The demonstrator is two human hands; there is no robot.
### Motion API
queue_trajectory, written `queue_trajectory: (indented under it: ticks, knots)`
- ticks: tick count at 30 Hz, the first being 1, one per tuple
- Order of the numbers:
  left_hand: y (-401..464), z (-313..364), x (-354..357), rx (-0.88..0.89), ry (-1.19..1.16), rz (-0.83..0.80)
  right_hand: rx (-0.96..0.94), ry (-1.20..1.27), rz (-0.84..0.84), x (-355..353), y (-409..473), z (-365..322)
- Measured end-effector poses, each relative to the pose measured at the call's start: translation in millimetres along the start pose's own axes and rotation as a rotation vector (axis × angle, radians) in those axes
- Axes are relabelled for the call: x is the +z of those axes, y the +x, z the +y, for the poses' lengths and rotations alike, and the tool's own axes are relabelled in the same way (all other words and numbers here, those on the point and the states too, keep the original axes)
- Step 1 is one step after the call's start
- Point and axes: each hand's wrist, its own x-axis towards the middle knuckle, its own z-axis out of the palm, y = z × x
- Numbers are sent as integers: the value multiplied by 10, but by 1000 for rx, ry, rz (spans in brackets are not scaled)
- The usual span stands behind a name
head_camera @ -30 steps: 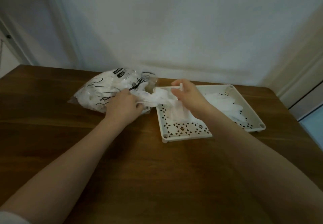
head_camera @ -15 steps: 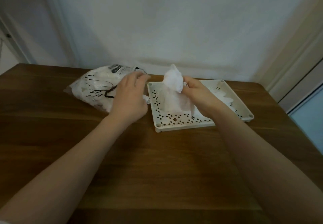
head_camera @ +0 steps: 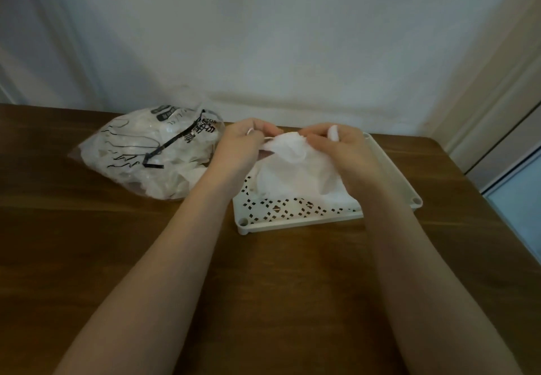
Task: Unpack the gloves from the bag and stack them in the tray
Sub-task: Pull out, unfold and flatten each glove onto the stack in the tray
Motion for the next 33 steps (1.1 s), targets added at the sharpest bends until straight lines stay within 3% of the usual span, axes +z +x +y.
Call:
queue_trajectory:
  ticks: [3, 8, 11, 15, 20, 24, 28, 33]
  knots:
    - [38, -46, -10, -42, -69, -9, 92, 243, 82, -96, 23, 76]
    - [71, -138, 43, -124, -226, -16, 101, 357, 189, -118, 57, 192]
    - [90, -108, 78, -138, -439, -53, 88, 8, 152, -190, 31, 127]
    - [83, -119, 118, -126, -529, -63, 44, -364, -130, -175, -39, 106]
    - [61, -141, 130, -45, -401, -59, 41, -453, -213, -160, -13, 135]
    - [49, -146, 110, 3, -89, -95, 7, -403, -21, -184, -6, 97]
    - [25, -98, 151, -93, -23, -15, 98, -211, 26, -231, -1, 75]
    - [5, -95, 265, -353, -154, -189, 163, -130, 8, -172, 38, 108]
